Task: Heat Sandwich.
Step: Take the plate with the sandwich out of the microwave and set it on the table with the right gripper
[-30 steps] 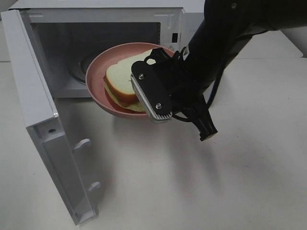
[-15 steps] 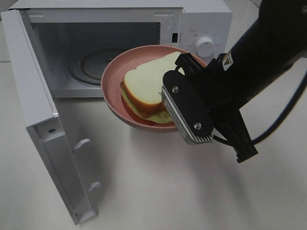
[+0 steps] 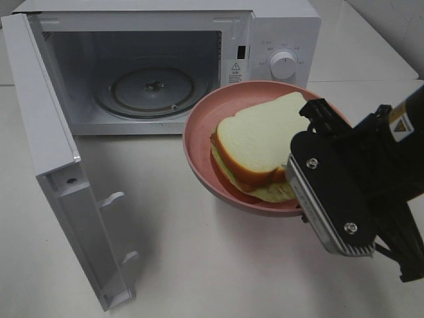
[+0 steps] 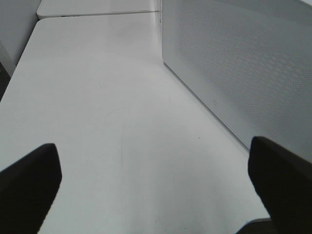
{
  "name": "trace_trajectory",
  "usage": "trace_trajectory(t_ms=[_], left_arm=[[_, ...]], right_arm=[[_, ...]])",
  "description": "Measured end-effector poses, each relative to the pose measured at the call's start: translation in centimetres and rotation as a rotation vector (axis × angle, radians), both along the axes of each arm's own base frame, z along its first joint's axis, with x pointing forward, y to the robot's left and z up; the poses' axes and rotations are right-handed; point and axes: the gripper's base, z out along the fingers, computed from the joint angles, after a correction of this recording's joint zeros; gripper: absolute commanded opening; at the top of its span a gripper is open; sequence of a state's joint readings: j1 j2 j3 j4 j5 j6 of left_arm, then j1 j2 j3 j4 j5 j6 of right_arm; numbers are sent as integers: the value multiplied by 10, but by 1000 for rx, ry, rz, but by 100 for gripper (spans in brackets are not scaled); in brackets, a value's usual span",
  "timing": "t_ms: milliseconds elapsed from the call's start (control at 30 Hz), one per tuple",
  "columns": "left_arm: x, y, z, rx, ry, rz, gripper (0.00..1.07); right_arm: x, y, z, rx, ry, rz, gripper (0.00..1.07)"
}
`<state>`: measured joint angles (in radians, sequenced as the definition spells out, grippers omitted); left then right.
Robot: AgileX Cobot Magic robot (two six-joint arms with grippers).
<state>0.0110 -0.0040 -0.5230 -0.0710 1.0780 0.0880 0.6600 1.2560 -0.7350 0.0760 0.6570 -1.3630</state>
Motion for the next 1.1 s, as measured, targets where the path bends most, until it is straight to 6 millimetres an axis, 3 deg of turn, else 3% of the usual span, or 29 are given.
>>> trace_trajectory(t_ms=[433, 833, 1100], left_arm=[[0, 0, 0, 0, 1, 0, 100], [0, 0, -1, 0, 2, 0, 100], [0, 0, -1, 0, 2, 0, 100]], right_arm=[[-21, -29, -3, -17, -26, -239, 0], [-12, -42, -2, 55, -47, -761, 0], [-12, -47, -2, 97, -34, -991, 0]])
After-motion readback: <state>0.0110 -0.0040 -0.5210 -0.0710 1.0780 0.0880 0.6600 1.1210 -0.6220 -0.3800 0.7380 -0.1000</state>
